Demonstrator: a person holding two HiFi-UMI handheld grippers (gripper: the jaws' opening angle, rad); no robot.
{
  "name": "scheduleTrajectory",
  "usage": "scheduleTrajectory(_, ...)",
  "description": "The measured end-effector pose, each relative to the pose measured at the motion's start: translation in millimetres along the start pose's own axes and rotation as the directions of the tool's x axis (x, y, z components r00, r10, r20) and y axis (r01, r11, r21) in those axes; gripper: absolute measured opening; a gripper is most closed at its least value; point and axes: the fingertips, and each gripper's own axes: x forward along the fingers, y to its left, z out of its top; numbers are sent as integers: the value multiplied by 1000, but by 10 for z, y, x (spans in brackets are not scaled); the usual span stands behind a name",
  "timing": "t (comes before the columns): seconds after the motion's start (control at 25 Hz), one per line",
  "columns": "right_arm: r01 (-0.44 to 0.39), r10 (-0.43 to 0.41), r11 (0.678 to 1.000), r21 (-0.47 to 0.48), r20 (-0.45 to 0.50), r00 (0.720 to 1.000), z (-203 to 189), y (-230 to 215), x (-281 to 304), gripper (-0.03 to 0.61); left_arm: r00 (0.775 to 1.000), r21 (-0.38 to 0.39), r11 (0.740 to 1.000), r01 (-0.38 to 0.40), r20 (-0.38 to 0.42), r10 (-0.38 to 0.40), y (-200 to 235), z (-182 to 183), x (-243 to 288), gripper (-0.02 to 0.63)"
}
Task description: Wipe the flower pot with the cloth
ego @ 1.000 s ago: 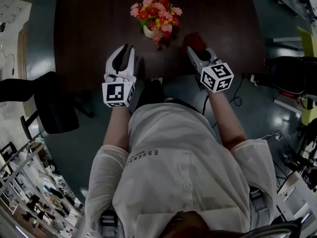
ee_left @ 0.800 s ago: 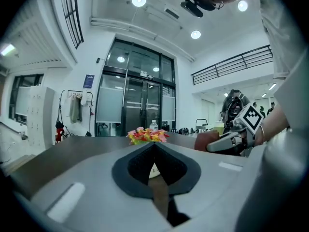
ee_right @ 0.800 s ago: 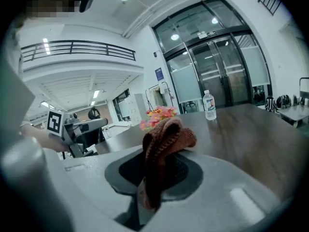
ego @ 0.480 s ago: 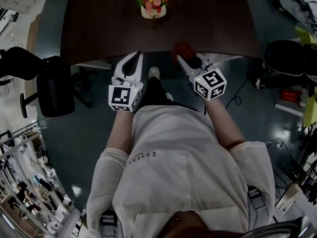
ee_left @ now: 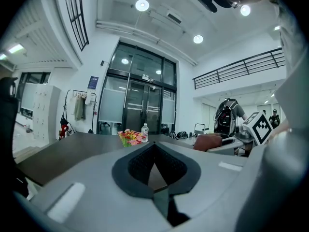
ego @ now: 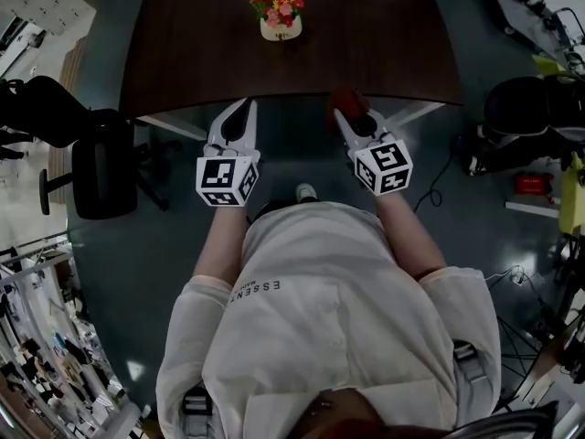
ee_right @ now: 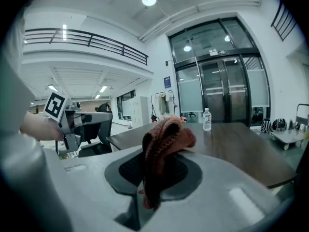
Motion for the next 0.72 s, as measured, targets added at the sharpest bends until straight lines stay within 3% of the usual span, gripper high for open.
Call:
scheduleTrajectory(0.24,49,-49,999,-11,7,999,19,88,-141,49,1000,-73,997,1,2,-1,2,-35,-184,14)
scheduleTrajectory(0.56,66,-66,998,18,27,997,-9,261,-201,49,1000,-84,996,-2,-29,-1,112,-106,-392,14)
scheduleTrajectory(0.72,70,-70,998,5,31,997,1,289,-205,49,1000,-90,996,8,-5,-9,174,-51,-413,14)
